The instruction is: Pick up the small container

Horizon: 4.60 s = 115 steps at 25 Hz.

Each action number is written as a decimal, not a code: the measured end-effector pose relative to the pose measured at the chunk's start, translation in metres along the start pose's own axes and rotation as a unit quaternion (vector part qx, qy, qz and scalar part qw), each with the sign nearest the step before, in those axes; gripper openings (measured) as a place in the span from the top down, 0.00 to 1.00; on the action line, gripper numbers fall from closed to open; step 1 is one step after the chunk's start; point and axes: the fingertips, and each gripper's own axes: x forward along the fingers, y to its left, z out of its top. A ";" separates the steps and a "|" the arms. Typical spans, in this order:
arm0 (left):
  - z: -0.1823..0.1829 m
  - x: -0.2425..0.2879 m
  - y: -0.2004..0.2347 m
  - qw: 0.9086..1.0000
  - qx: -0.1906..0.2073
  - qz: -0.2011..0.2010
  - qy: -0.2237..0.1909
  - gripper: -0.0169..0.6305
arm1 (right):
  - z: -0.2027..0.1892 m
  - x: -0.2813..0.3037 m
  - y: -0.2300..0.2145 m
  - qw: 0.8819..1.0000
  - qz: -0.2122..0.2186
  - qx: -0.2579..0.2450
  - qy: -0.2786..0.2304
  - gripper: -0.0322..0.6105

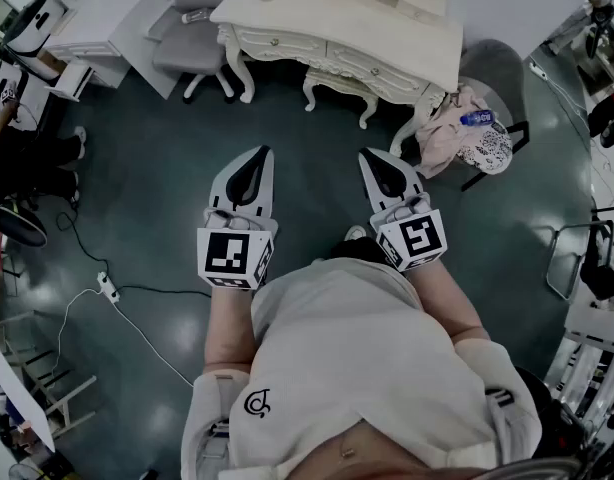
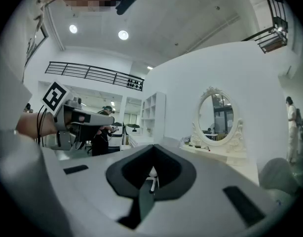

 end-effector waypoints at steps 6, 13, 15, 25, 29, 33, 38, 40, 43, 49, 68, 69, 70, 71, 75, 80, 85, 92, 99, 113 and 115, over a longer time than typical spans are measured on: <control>-0.004 -0.003 0.006 1.000 -0.006 -0.001 -0.001 0.95 | 0.002 0.004 0.002 1.000 -0.003 -0.007 0.000 0.94; -0.007 -0.010 0.009 1.000 -0.021 -0.003 -0.003 0.95 | -0.007 0.008 0.005 1.000 -0.007 0.017 0.011 0.94; -0.012 -0.012 0.012 1.000 -0.022 -0.001 0.002 0.95 | -0.011 0.010 0.007 0.999 0.001 0.037 0.011 0.94; -0.039 0.020 0.050 0.999 -0.020 0.018 0.023 0.95 | -0.055 0.069 0.004 0.995 0.056 0.044 0.063 0.94; -0.041 0.059 0.087 0.999 -0.041 0.022 0.013 0.95 | -0.059 0.126 -0.015 0.996 0.068 0.023 0.054 0.94; -0.044 0.119 0.140 0.998 -0.041 0.039 0.020 0.95 | -0.061 0.201 -0.050 0.996 0.070 0.013 0.044 0.94; -0.046 0.214 0.202 0.998 -0.046 0.038 0.033 0.95 | -0.067 0.300 -0.102 0.996 0.070 0.036 0.042 0.94; -0.046 0.250 0.227 0.998 -0.040 0.036 0.039 0.95 | -0.071 0.337 -0.121 0.996 0.066 0.045 0.043 0.94; -0.044 0.298 0.259 0.998 -0.044 0.033 0.040 0.95 | -0.075 0.383 -0.149 0.996 0.056 0.047 0.044 0.94; -0.054 0.369 0.293 0.997 0.000 0.032 0.069 0.95 | -0.076 0.448 -0.190 0.997 0.036 0.045 0.051 0.94; -0.118 0.570 0.406 0.987 -0.013 -0.133 0.084 0.95 | -0.117 0.610 -0.270 0.991 -0.093 0.059 0.080 0.94; -0.125 0.580 0.410 0.986 -0.008 -0.141 0.085 0.95 | -0.122 0.617 -0.273 0.990 -0.097 0.061 0.083 0.94; -0.133 0.590 0.413 0.986 -0.004 -0.146 0.086 0.95 | -0.128 0.623 -0.276 0.989 -0.101 0.063 0.086 0.94; -0.143 0.598 0.417 0.985 -0.002 -0.150 0.089 0.95 | -0.133 0.629 -0.278 0.988 -0.104 0.064 0.089 0.94; -0.191 0.620 0.424 0.974 -0.012 -0.189 0.124 0.85 | -0.161 0.644 -0.280 0.983 -0.124 0.074 0.110 0.94; -0.233 0.645 0.417 0.960 -0.024 -0.229 0.159 0.50 | -0.192 0.649 -0.291 0.975 -0.154 0.085 0.138 0.94; -0.263 0.672 0.417 0.956 -0.021 -0.235 0.176 0.36 | -0.214 0.652 -0.306 0.968 -0.177 0.093 0.151 0.94; -0.283 0.702 0.407 0.948 -0.001 -0.251 0.197 0.31 | -0.231 0.650 -0.325 0.960 -0.205 0.105 0.161 0.94; -0.300 0.716 0.401 0.937 0.027 -0.265 0.228 0.31 | -0.236 0.658 -0.330 0.960 -0.202 0.099 0.170 0.94; -0.307 0.723 0.396 0.938 0.045 -0.260 0.226 0.43 | -0.242 0.647 -0.342 0.954 -0.212 0.094 0.189 0.94; -0.308 0.723 0.396 0.935 0.048 -0.262 0.232 0.43 | -0.242 0.647 -0.341 0.954 -0.213 0.095 0.189 0.94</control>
